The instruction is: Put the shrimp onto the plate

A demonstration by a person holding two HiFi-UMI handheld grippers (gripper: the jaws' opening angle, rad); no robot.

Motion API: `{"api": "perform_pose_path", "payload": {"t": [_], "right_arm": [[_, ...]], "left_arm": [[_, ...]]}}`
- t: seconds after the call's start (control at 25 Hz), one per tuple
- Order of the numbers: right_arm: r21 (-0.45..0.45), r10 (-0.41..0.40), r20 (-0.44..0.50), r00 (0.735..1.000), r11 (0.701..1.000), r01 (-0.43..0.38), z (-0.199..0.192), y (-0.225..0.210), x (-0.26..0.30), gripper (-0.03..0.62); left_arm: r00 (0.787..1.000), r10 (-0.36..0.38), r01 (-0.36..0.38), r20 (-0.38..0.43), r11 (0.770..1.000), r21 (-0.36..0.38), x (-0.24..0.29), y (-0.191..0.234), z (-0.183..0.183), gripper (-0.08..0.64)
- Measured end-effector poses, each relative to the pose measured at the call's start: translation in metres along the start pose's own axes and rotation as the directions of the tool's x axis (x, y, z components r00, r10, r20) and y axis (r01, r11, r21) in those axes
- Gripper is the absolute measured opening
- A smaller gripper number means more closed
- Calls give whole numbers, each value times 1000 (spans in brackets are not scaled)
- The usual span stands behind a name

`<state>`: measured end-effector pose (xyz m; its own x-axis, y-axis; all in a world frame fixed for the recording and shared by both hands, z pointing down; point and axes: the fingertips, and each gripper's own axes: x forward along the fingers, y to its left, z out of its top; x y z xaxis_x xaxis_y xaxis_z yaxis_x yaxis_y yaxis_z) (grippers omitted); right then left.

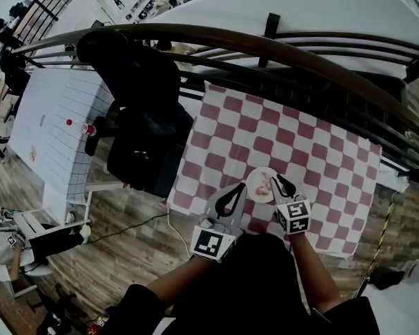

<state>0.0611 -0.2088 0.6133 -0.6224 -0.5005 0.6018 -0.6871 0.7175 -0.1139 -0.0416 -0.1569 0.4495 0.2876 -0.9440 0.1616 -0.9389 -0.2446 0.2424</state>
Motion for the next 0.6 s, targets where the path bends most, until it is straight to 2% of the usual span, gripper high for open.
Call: {"api": "perform_pose_path", "payload": {"t": [0.12,0.32,0.6], "right_arm": [[75,-25,57,998,997,21,18,4,-18,56],[148,-87,157,984,987,64,43,11,-53,38],[236,-163,324,932,968,87,88,29,-104,-2]], "left_arm": [[1000,-17,17,5,1000,8,-3,-4,3,9],[996,-77,76,50,997,20,-6,-15,13,9],[987,-150,149,57,989,24,-17,-30,13,9]]}}
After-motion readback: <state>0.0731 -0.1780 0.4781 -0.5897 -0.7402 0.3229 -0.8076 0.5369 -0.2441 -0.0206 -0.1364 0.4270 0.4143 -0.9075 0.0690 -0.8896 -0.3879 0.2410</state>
